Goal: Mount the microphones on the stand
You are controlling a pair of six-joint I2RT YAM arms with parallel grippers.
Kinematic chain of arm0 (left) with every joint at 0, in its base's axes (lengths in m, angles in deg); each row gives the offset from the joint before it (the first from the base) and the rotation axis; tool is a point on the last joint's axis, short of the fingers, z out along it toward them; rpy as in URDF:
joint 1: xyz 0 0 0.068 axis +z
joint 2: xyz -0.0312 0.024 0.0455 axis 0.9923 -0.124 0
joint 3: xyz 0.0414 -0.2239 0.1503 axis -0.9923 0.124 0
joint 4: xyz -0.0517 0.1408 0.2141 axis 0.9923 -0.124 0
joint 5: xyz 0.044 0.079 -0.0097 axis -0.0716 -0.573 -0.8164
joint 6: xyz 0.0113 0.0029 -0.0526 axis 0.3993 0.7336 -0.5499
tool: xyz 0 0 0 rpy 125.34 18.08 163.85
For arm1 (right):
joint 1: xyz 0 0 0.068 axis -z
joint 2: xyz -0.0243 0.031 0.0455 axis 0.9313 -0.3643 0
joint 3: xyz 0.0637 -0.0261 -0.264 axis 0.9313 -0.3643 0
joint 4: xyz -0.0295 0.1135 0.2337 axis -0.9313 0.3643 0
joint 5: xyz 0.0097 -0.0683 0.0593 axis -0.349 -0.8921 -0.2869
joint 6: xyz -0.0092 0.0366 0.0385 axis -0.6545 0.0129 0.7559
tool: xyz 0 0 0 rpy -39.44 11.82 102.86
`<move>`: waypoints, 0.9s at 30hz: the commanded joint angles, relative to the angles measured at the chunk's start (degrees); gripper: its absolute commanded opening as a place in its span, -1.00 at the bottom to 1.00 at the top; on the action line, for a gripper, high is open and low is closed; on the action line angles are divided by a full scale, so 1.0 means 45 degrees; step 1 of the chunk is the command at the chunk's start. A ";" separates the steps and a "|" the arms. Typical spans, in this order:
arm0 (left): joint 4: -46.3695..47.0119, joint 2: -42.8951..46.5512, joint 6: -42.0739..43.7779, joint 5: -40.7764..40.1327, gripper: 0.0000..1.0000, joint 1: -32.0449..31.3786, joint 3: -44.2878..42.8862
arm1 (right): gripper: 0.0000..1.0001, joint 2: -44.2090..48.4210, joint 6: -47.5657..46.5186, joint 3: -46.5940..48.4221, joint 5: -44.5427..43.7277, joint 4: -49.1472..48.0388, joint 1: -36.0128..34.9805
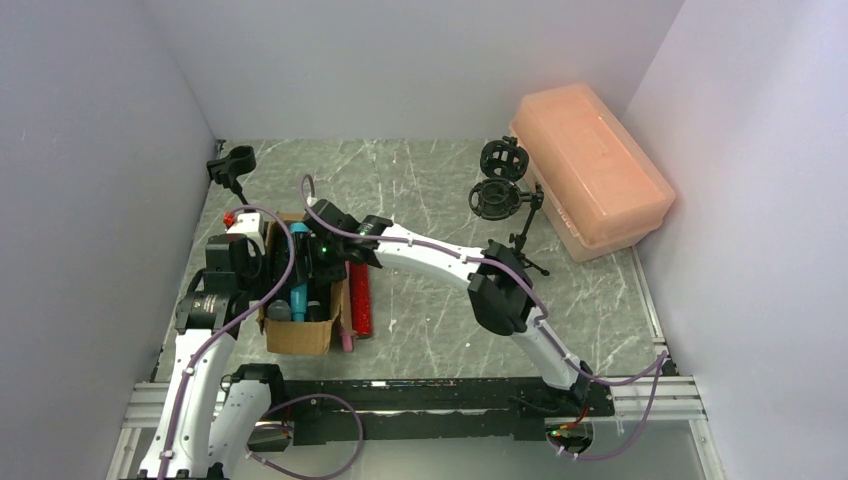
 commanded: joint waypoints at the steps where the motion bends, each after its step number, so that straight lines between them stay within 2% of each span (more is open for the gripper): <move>1: 0.0857 0.0366 0.0030 0.0187 -1.00 0.0012 -0.0685 | 0.28 -0.0242 -0.0184 0.0629 0.0261 0.0247 0.0086; 7: 0.0906 0.0398 -0.0034 0.0441 -1.00 0.0012 -0.0679 | 0.15 -0.0429 -0.0063 0.0440 0.0449 -0.0752 0.0072; 10: 0.0859 0.0387 -0.0025 0.0388 -1.00 0.0012 -0.0779 | -0.14 -0.0545 -0.0111 0.0700 0.0502 -0.0648 0.0089; 13: 0.0837 0.0445 0.0081 0.0282 -1.00 0.0012 -0.0786 | -0.46 0.0156 -0.0253 0.0202 0.0288 -0.0917 0.0122; 15: 0.0866 0.0470 0.0109 0.0191 -1.00 0.0012 -0.0716 | -0.60 0.0749 -0.0363 -0.0177 0.0083 -0.1121 0.0158; 21: 0.0857 0.0540 0.0166 0.0004 -1.00 0.0012 -0.0611 | -0.64 0.2779 -0.0805 -0.1506 -0.0165 -0.1005 0.0366; 25: 0.0881 0.0555 0.0195 -0.0019 -1.00 0.0012 -0.0571 | -0.64 0.4609 -0.0913 -0.3325 -0.0225 -0.1233 0.0907; 27: 0.0830 0.0539 0.0176 0.0017 -1.00 0.0012 -0.0623 | -0.57 0.5441 -0.0993 -0.4406 -0.0272 -0.1155 0.1280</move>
